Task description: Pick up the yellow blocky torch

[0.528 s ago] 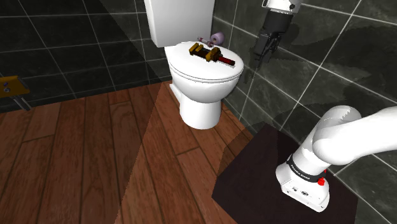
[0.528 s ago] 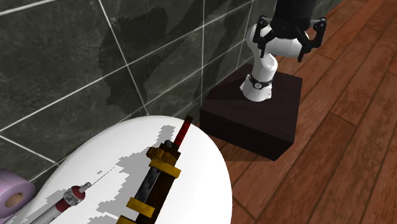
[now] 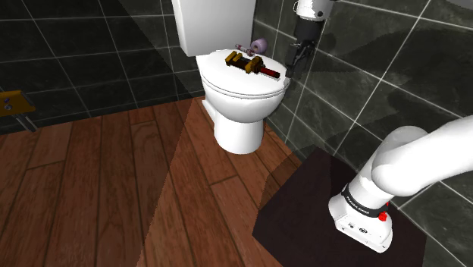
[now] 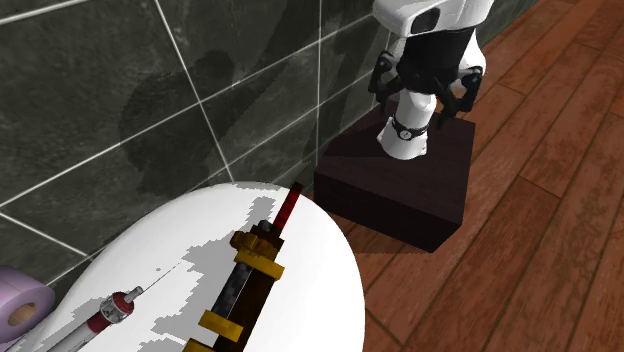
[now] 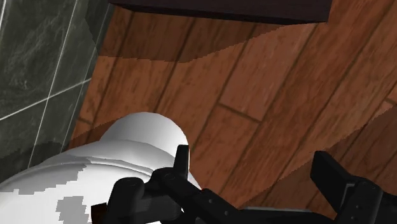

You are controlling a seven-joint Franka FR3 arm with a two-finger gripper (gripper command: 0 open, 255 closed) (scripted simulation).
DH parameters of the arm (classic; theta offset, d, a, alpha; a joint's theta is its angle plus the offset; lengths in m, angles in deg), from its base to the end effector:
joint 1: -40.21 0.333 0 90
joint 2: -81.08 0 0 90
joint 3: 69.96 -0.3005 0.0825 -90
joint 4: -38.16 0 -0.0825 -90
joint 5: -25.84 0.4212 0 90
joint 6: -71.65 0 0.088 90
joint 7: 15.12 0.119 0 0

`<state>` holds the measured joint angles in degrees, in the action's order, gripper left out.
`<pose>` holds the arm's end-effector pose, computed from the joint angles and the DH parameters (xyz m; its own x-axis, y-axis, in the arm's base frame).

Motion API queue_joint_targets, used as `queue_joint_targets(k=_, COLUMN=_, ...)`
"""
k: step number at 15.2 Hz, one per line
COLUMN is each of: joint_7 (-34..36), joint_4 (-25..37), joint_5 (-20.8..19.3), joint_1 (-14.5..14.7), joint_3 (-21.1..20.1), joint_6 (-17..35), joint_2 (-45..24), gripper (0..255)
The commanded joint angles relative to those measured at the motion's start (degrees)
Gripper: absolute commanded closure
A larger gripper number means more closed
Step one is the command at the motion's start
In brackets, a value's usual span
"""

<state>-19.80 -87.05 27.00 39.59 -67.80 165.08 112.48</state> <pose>0.4264 -0.0206 0.5671 0.9993 0.0375 -0.0037 0.0374 -0.9985 -0.0403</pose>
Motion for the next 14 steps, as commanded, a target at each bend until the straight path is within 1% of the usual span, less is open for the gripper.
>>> queue_joint_targets(k=1, joint_7=-0.6, joint_4=2.0, joint_5=-2.0, joint_1=-0.5, joint_3=0.1, joint_6=2.2, joint_2=-4.0, gripper=0)
queue_joint_targets(k=8, joint_7=-0.8, joint_4=10.9, joint_5=-8.4, joint_1=-2.0, joint_3=-0.1, joint_6=7.5, joint_2=-17.6, gripper=0)
queue_joint_targets(k=14, joint_7=-0.5, joint_4=21.3, joint_5=-14.1, joint_1=-3.0, joint_3=0.1, joint_6=9.7, joint_2=-29.6, gripper=0)
